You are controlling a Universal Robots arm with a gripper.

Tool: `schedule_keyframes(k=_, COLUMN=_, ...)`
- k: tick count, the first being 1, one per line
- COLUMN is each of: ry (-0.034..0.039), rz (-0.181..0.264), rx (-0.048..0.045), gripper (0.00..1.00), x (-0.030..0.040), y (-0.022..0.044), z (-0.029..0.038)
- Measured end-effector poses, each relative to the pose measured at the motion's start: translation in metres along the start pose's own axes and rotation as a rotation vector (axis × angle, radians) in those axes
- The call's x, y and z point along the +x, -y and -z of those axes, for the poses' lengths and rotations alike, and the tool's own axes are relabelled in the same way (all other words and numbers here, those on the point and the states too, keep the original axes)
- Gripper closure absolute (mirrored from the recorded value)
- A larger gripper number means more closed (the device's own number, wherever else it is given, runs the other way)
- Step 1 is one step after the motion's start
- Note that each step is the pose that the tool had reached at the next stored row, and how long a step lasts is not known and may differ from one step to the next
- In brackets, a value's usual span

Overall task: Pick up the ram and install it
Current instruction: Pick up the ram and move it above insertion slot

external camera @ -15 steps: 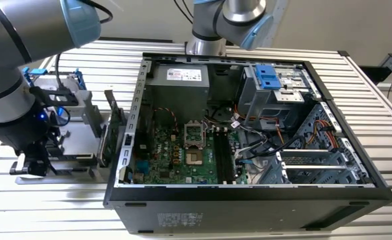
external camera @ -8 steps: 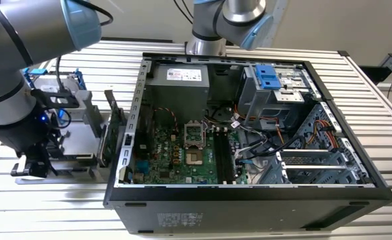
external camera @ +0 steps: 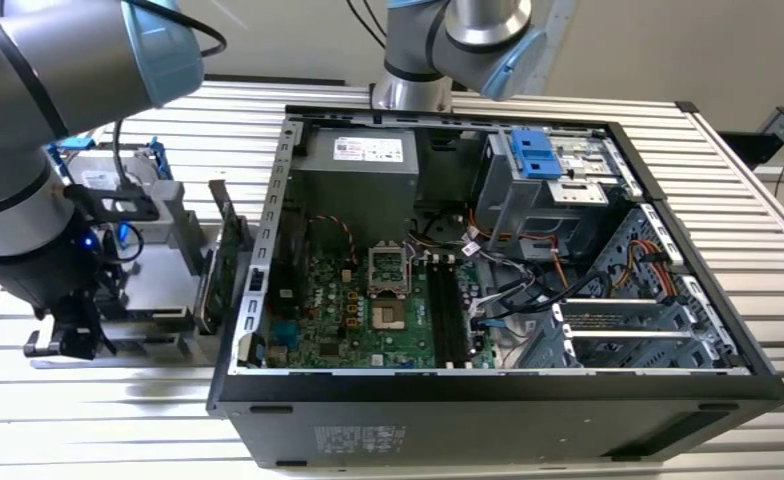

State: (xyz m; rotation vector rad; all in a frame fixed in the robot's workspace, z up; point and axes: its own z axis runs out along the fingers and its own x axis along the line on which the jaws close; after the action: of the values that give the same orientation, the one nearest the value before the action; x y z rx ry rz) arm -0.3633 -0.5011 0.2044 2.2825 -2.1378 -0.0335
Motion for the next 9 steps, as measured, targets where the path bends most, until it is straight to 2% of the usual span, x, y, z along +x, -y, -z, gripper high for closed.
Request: schedule_keyframes(k=9, ry=0.0001, rz=0.000, rx=0.0000, gripper=0.00, x=0.0031, y=-0.0006, z=-0.0040)
